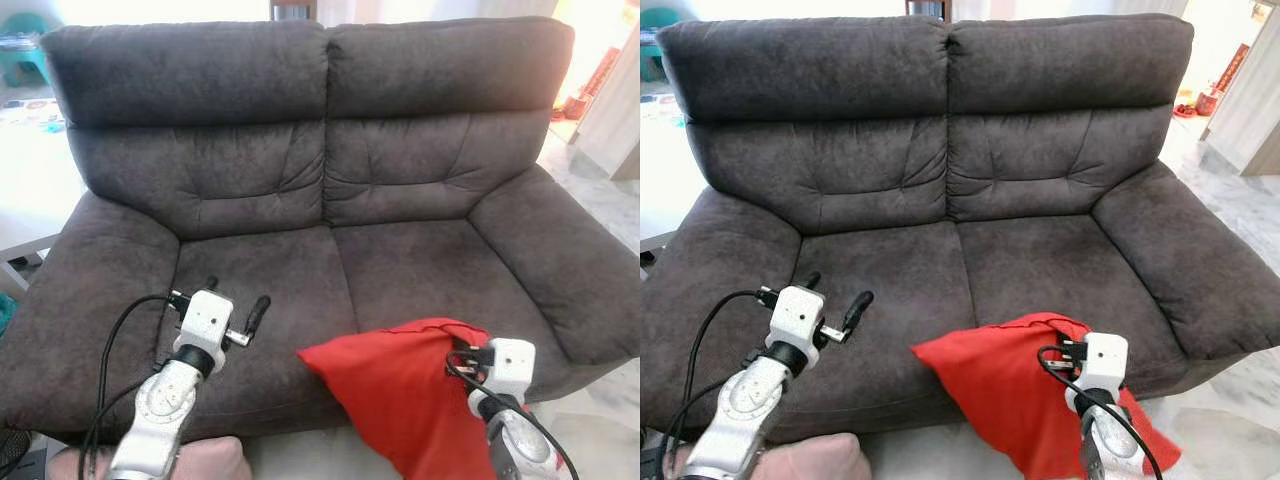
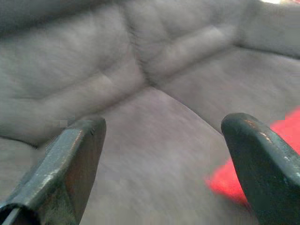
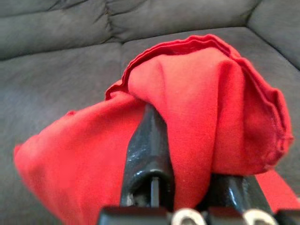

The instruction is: Move the pillow to the sofa from floor

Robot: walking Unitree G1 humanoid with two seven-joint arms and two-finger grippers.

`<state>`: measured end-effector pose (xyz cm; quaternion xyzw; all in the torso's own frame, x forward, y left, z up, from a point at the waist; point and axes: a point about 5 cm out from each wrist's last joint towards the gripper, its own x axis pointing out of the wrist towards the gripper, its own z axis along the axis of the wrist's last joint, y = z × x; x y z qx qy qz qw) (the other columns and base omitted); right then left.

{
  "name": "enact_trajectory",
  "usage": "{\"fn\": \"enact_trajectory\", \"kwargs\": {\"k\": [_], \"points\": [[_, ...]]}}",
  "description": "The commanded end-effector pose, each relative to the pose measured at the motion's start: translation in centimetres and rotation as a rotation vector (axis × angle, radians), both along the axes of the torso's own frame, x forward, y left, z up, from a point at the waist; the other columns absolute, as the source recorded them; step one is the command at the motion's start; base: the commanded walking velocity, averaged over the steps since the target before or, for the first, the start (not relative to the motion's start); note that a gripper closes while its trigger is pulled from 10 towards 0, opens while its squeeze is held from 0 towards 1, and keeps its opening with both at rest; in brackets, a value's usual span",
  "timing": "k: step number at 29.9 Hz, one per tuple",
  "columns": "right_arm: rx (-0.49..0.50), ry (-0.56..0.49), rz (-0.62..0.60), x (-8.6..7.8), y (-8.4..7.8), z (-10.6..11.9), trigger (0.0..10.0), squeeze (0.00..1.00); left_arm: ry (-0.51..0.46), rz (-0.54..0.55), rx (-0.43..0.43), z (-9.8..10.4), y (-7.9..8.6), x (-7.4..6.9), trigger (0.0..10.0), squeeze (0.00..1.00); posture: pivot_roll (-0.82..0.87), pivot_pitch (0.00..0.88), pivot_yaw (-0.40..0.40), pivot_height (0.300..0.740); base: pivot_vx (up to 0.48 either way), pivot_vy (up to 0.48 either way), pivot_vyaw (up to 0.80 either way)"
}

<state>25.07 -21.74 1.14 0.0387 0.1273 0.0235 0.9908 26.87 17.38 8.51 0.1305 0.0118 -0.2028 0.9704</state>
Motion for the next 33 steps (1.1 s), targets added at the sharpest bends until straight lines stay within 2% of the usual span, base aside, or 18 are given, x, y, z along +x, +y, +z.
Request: {"fn": "enact_trajectory", "kwargs": {"k": [1,3,4,7,8,10,14,16,23,24,28,32,33], "points": [[-0.021,-0.172,0.098,2.3,0.7,3.8,10.0,0.00,0.108,-0.105,-0.004,-1.0,-0.3,-1.0,10.0,0.00,0.14,0.000,-0.050,0.740,0.000,0.000,0.00],[-0.024,-0.191,0.184,2.4,1.4,4.4,10.0,0.00,0.185,-0.177,0.023,-1.8,0.2,-2.0,10.0,0.00,0.14,0.000,-0.048,0.740,0.000,0.000,0.00],[-0.024,-0.191,0.184,2.4,1.4,4.4,10.0,0.00,0.185,-0.177,0.023,-1.8,0.2,-2.0,10.0,0.00,0.14,0.000,-0.048,0.740,0.000,0.000,0.00],[-0.050,-0.203,0.290,2.7,2.2,5.1,10.0,0.00,0.233,-0.212,0.065,-2.4,1.0,-2.5,10.0,0.00,0.14,0.000,-0.051,0.740,0.000,0.000,0.00],[-0.055,-0.205,0.366,2.8,2.8,5.5,10.0,0.00,0.278,-0.258,0.084,-2.8,1.1,-2.9,10.0,0.00,0.14,0.000,-0.053,0.740,0.000,0.000,0.00],[-0.055,-0.205,0.391,2.8,3.0,5.6,10.0,0.00,0.290,-0.273,0.089,-2.9,1.1,-3.1,10.0,0.00,0.14,0.000,-0.053,0.740,0.000,0.000,0.00],[-0.063,-0.171,0.628,2.0,4.7,6.2,10.0,0.00,0.373,-0.382,0.134,-3.4,0.6,-4.1,10.0,0.00,0.14,0.000,-0.057,0.740,0.000,0.000,0.00],[-0.062,-0.156,0.678,1.6,4.9,6.2,10.0,0.00,0.383,-0.392,0.144,-3.4,0.7,-4.2,10.0,0.00,0.14,0.000,-0.060,0.740,0.000,0.000,0.00],[-0.096,-0.101,0.803,0.5,5.1,5.8,10.0,0.00,0.425,-0.432,0.181,-3.5,0.8,-4.6,10.0,0.00,0.14,0.000,-0.064,0.740,0.000,0.000,0.00],[-0.086,-0.067,0.858,-0.1,5.1,5.8,10.0,0.00,0.425,-0.432,0.203,-3.5,1.0,-4.7,10.0,0.00,0.14,0.000,-0.066,0.740,0.000,0.000,0.00],[-0.081,-0.021,0.943,-0.9,4.9,6.0,10.0,0.00,0.420,-0.429,0.210,-3.2,1.2,-4.6,10.0,0.00,0.15,0.000,-0.069,0.740,0.000,0.000,0.00],[-0.135,0.052,0.975,-1.4,3.7,5.7,10.0,0.00,0.412,-0.432,0.209,-2.9,1.0,-4.4,10.0,0.00,0.14,0.000,-0.070,0.740,0.000,0.000,0.00],[-0.176,0.097,0.986,-1.6,3.1,5.2,10.0,0.00,0.409,-0.433,0.209,-2.9,0.9,-4.4,10.0,0.00,0.14,0.000,-0.069,0.740,0.000,0.000,0.00]]}}
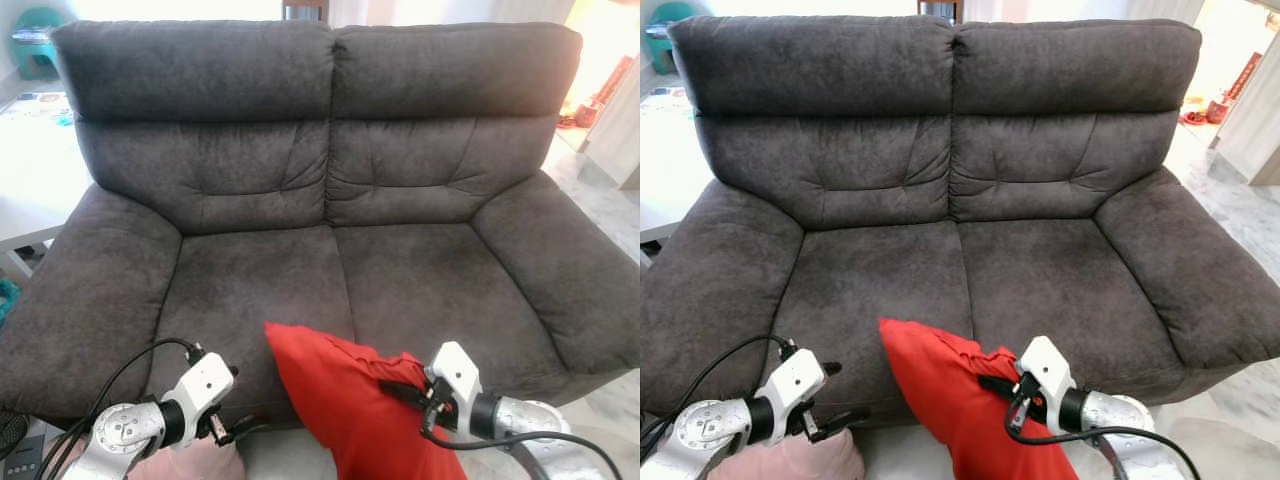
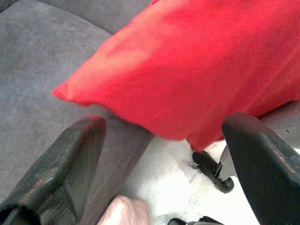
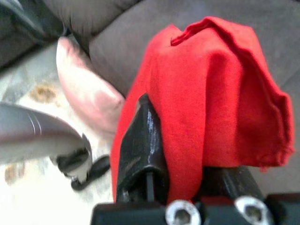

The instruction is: Move the pillow to the sofa from floor

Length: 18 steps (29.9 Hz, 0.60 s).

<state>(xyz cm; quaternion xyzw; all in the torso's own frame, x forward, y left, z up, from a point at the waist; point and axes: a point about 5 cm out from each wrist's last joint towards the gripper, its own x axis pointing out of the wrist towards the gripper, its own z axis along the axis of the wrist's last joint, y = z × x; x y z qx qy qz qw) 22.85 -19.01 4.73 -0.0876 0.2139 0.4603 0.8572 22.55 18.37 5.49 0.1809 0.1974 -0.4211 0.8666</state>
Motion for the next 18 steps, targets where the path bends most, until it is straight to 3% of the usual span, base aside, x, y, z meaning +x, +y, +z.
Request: {"fn": "enact_trajectory", "kwargs": {"k": [1,4,5,10,13,18], "points": [[-0.059,-0.074,0.063,0.4,-0.1,1.3,10.0,0.00,0.004,-0.009,0.009,0.2,-0.1,0.0,10.0,0.00,0.14,0.000,-0.069,0.740,0.000,0.000,0.00],[-0.092,-0.047,0.064,0.2,-0.5,0.9,10.0,0.00,0.004,-0.009,0.007,0.2,-0.2,0.0,10.0,0.00,0.14,0.000,-0.069,0.740,0.000,0.000,0.00],[-0.144,-0.010,0.065,-0.1,-1.1,0.3,10.0,0.00,0.006,-0.010,0.007,0.2,-0.3,0.0,10.0,0.00,0.14,0.000,-0.068,0.740,0.000,0.000,0.00],[-0.162,0.001,0.058,-0.4,-1.8,0.5,10.0,0.00,0.008,-0.009,0.004,0.2,-0.4,-0.1,10.0,0.00,0.14,0.000,-0.065,0.740,0.000,0.000,0.00],[-0.107,-0.019,0.052,0.0,-1.5,1.6,10.0,0.00,0.018,-0.010,0.004,0.2,-0.3,-0.1,10.0,0.00,0.14,0.000,-0.063,0.740,0.000,0.000,0.00],[-0.093,-0.055,0.123,0.1,-0.1,2.5,10.0,0.00,0.036,-0.052,0.035,-0.3,-0.2,-0.5,10.0,0.00,0.14,0.000,-0.062,0.740,0.000,0.000,0.00]]}}
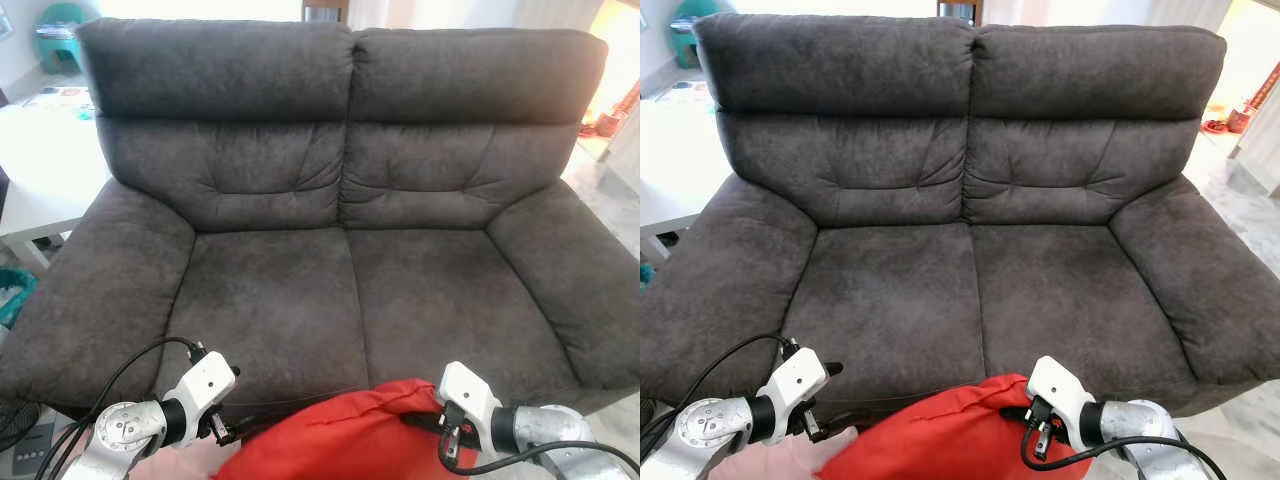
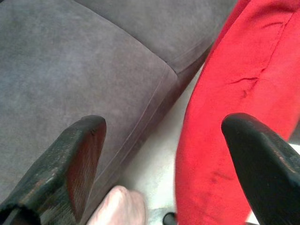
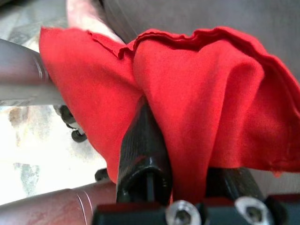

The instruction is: Move the pillow to the sofa from floor

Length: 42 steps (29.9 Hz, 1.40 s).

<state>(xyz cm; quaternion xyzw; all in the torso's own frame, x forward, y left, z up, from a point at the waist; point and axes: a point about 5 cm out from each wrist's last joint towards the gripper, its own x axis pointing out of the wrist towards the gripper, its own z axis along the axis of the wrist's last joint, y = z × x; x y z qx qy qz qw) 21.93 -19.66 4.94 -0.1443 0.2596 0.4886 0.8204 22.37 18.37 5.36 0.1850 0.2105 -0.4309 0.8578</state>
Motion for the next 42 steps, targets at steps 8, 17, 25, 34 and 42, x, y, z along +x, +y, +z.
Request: {"fn": "enact_trajectory", "kwargs": {"k": [8,17,25,34,42], "points": [[0.075,-0.166,0.068,1.9,2.3,3.9,10.0,0.00,0.028,-0.107,-0.003,0.1,-0.6,-1.2,10.0,0.00,0.15,0.000,-0.071,0.740,0.000,0.000,0.00],[0.079,-0.178,0.075,2.1,2.3,4.2,10.0,0.00,-0.017,-0.093,0.010,0.5,-0.5,-0.6,10.0,0.00,0.15,0.000,-0.074,0.740,0.000,0.000,0.00],[0.079,-0.168,0.097,1.7,2.4,4.6,10.0,0.00,-0.050,-0.080,0.022,0.6,-0.5,-0.1,10.0,0.00,0.15,0.000,-0.079,0.740,0.000,0.000,0.00],[0.099,-0.174,0.126,1.8,2.9,5.4,10.0,0.00,-0.015,-0.087,0.056,-0.5,-0.2,-0.5,10.0,0.00,0.15,0.000,-0.083,0.740,0.000,0.000,0.00],[0.100,-0.183,0.136,2.0,3.1,5.5,10.0,0.00,0.070,-0.131,0.055,-1.7,-0.2,-1.3,10.0,0.00,0.14,0.000,-0.088,0.740,0.000,0.000,0.00]]}}
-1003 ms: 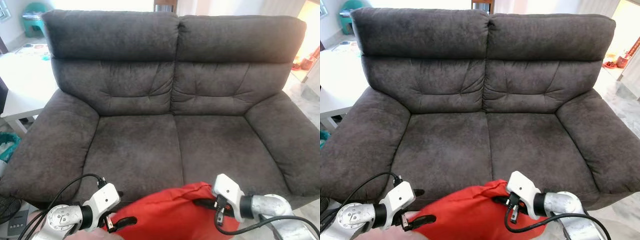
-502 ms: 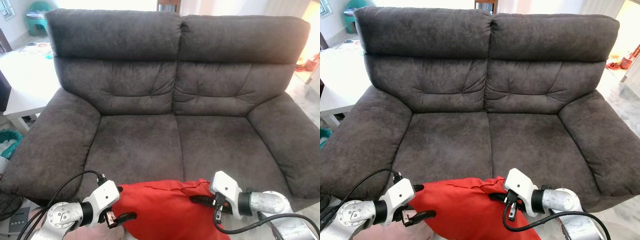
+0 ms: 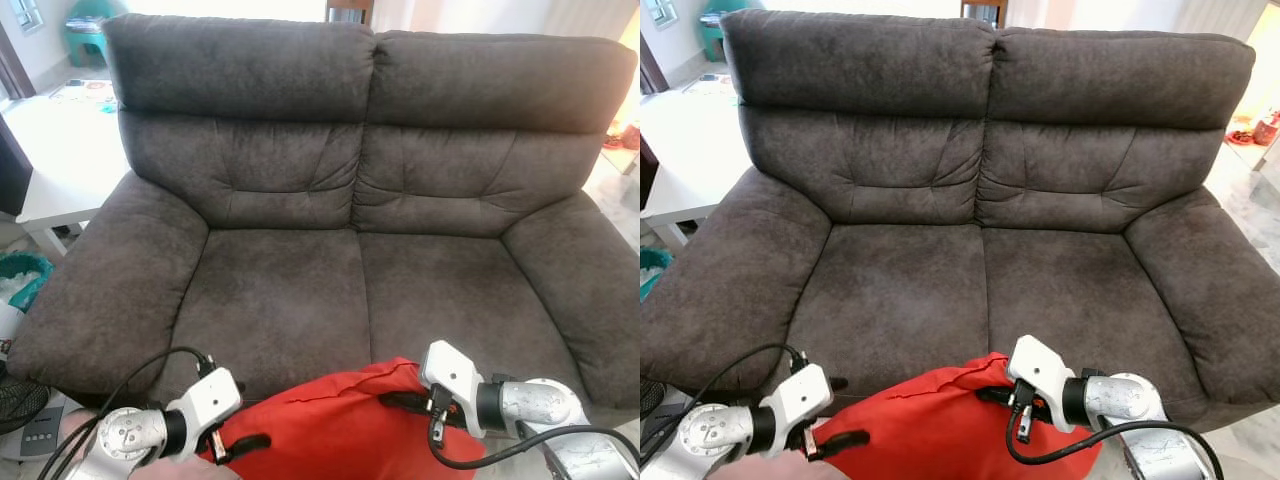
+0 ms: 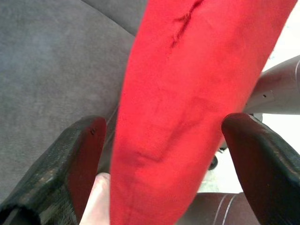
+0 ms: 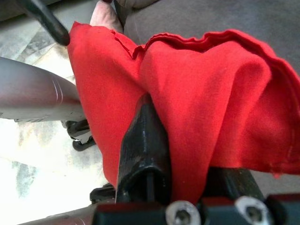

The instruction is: Move the pillow to the sofa from floor

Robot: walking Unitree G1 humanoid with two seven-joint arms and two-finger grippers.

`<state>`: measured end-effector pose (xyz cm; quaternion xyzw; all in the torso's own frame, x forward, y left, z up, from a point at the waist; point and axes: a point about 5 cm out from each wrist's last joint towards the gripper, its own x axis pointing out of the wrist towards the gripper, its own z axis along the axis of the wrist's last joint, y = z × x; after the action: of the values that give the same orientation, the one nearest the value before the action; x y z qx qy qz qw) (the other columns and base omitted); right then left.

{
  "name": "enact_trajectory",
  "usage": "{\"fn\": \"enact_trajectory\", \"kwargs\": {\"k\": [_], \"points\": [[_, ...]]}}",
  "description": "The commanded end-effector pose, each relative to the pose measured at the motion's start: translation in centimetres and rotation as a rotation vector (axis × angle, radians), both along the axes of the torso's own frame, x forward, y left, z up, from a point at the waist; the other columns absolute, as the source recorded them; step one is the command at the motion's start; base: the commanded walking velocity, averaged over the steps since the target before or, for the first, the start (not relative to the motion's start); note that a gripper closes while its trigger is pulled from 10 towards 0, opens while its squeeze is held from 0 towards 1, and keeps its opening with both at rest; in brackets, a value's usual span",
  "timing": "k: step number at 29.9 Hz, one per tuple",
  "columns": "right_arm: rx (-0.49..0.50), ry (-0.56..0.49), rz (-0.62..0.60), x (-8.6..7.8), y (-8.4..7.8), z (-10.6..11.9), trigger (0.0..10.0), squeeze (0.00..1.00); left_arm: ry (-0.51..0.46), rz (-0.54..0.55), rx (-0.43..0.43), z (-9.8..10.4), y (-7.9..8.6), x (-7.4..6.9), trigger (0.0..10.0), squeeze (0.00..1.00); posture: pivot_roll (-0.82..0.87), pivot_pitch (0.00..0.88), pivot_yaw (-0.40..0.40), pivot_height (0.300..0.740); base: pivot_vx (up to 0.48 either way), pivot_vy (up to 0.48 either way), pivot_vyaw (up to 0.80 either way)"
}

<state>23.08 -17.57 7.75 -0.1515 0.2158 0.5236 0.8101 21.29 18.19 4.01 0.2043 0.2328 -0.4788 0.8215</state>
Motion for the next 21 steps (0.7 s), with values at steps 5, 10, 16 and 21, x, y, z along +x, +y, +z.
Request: {"fn": "enact_trajectory", "kwargs": {"k": [5,10,16,21], "points": [[0.058,-0.126,0.046,1.0,0.9,2.9,10.0,0.00,0.078,-0.030,0.003,-0.9,0.2,-0.7,10.0,0.00,0.14,0.000,-0.087,0.740,0.000,0.000,0.00],[0.053,-0.130,0.045,1.0,0.8,3.0,10.0,0.00,0.099,-0.018,0.064,-2.2,1.2,-1.1,10.0,0.00,0.14,0.000,-0.086,0.740,0.000,0.000,0.00],[0.060,-0.125,0.053,0.8,0.9,3.1,10.0,0.00,0.037,0.044,0.080,-2.7,1.9,-0.7,10.0,0.00,0.13,0.000,-0.084,0.740,0.000,0.000,0.00],[0.059,-0.123,0.058,0.8,0.9,3.0,10.0,0.00,-0.040,0.043,0.052,-1.3,1.7,0.3,10.0,0.00,0.13,0.000,-0.084,0.740,0.000,0.000,0.00]]}}
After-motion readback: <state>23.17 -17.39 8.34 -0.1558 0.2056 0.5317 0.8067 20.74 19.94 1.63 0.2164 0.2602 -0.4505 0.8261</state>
